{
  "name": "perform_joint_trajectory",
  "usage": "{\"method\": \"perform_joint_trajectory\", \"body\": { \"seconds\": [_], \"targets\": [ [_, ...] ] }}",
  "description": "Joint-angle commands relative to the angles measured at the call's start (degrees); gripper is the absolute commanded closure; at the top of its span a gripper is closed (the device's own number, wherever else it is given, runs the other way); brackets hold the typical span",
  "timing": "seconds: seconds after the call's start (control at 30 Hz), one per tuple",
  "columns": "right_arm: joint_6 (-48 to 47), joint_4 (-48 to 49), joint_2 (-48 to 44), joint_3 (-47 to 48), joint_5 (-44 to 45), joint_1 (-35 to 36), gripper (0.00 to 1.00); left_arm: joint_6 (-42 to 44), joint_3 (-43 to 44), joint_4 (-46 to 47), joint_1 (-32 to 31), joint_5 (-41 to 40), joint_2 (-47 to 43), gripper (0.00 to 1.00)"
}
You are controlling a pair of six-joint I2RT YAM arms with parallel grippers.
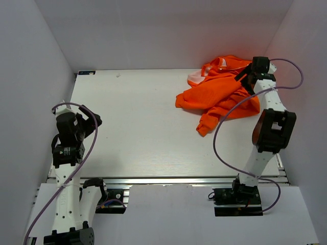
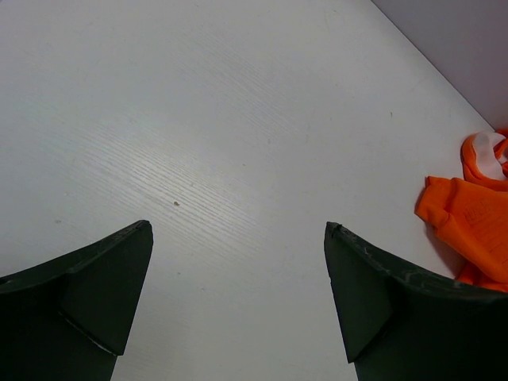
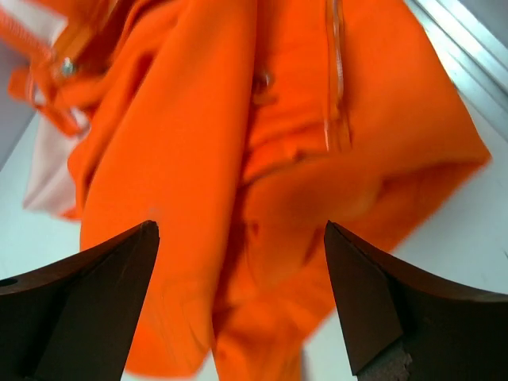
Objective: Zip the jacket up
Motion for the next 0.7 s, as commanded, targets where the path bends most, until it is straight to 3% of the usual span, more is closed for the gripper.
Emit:
{"method": "perform_joint_trajectory", "body": {
  "seconds": [0.0,0.3,0.33,0.4,0.43,0.47,0.53,0.67],
  "targets": [
    [2.5,-2.0,8.4,9.3,1.7,-1.0,0.11,0.6,-0.2,1.0,0.1,-0.4,0.2,0.02],
    [2.4,-0.9,29.7,27.8,-7.7,-1.2,0.11,0.5,-0.8,1.6,0.1,0.2,0.3,0.02],
    [2.7,-0.4,30.6,28.5,-8.8,-1.2,0.15,0.6,-0.8,1.6,0.1,0.2,0.4,0.02],
    [1.6,1.7,31.9,29.2,-13.8,-1.2,0.35,0.5,-0.7,1.4,0.1,-0.1,0.4,0.02],
    [1.2,2.7,31.6,29.1,-15.8,-1.3,0.72,0.5,-0.6,1.1,0.1,-0.2,0.3,0.02],
    [0.7,5.1,30.1,28.7,-18.1,-1.2,1.00,0.5,-0.4,0.9,0.1,-0.5,0.3,0.02],
    [-0.1,6.2,27.7,29.3,-18.9,-1.2,1.00,0.7,-0.1,0.5,0.1,-1.0,-0.1,0.02],
    [-4.7,8.7,19.2,34.9,-29.3,0.1,1.00,0.7,0.4,0.6,0.1,-0.7,-1.1,0.02]
  ]
}}
